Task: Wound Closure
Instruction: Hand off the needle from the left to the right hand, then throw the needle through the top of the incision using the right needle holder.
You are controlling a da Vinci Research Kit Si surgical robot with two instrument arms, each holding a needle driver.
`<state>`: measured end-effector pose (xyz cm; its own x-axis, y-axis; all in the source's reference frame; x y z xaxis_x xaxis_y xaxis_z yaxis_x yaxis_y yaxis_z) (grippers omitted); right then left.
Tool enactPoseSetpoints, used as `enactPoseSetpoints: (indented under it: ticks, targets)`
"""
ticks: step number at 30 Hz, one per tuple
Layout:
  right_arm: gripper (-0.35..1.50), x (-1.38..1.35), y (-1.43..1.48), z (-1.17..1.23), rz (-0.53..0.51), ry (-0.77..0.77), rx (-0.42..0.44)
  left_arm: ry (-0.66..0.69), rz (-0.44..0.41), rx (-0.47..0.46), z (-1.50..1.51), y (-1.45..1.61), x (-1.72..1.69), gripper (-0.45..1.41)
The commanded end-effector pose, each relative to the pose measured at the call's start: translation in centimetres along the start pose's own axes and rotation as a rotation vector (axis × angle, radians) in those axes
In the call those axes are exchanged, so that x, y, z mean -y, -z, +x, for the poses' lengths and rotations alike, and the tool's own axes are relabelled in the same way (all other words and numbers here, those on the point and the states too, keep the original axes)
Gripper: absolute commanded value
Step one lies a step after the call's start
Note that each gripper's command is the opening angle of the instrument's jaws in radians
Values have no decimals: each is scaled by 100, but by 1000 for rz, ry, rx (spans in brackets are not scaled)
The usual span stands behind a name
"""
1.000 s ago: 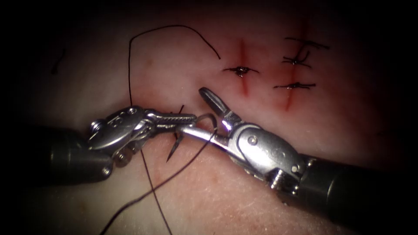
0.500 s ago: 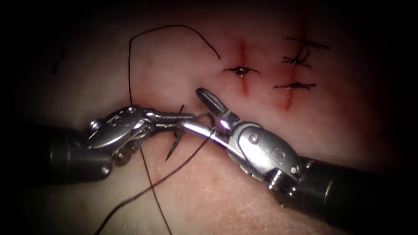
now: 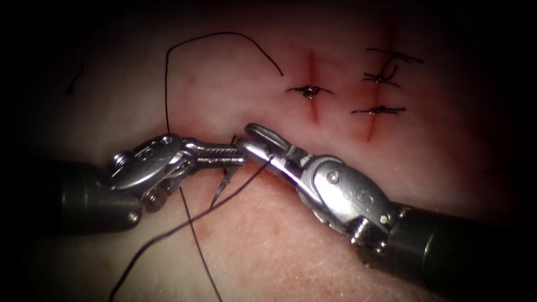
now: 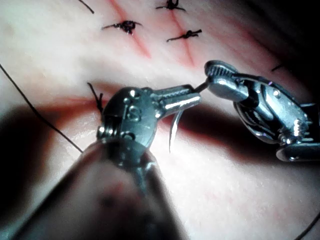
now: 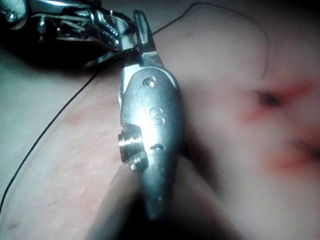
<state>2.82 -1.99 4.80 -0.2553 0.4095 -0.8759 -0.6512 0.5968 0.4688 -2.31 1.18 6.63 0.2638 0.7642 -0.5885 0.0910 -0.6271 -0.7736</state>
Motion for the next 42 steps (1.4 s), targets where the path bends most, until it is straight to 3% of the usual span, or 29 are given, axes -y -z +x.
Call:
enactPoseSetpoints:
  ticks: [1, 8, 11, 19, 21, 22, 24, 25, 27, 30, 36, 37, 40, 42]
  targets:
    - [-35, 4, -12, -5, 3, 1, -2, 0, 0, 0, -7, -4, 3, -45]
    - [-35, 1, -13, -1, -11, -5, -24, -1, -2, -2, -8, -8, 0, -45]
    - [-35, -2, -10, 1, -14, -109, -43, 4, -5, -2, -10, -8, -1, -45]
    - [-35, 1, -10, 1, 9, -108, -44, 33, -9, 13, -13, -9, 0, -45]
    - [-35, 3, -11, 1, 27, -107, -30, 61, 74, 32, -14, -10, 1, -45]
    - [-35, 4, -12, 1, 28, -108, -24, 59, 108, 37, -14, -11, 1, -38]
    - [-35, 4, -11, 1, 39, -111, -7, 74, 156, 49, -13, -10, 1, 29]
    - [-35, 4, -11, 1, 39, -111, -7, 74, 156, 49, -13, -10, 1, 29]
    - [-35, 3, -9, 2, 53, -114, 18, 78, 202, 67, -12, -7, 1, 68]
    - [-35, -1, -3, 4, 55, -115, 92, 70, 305, 119, -10, 4, 0, 96]
    - [-35, -25, 13, 4, -28, -132, 317, -11, 442, 236, -7, 29, 1, 99]
    - [-35, -25, 13, 4, -28, -132, 317, -11, 442, 236, -7, 29, 1, 99]
    - [-35, -48, 18, -4, -74, -309, 450, -43, 479, 269, -8, 36, -1, 96]
    - [-35, -58, 18, -6, -100, -411, 471, -43, 475, 288, -12, 33, -2, 94]
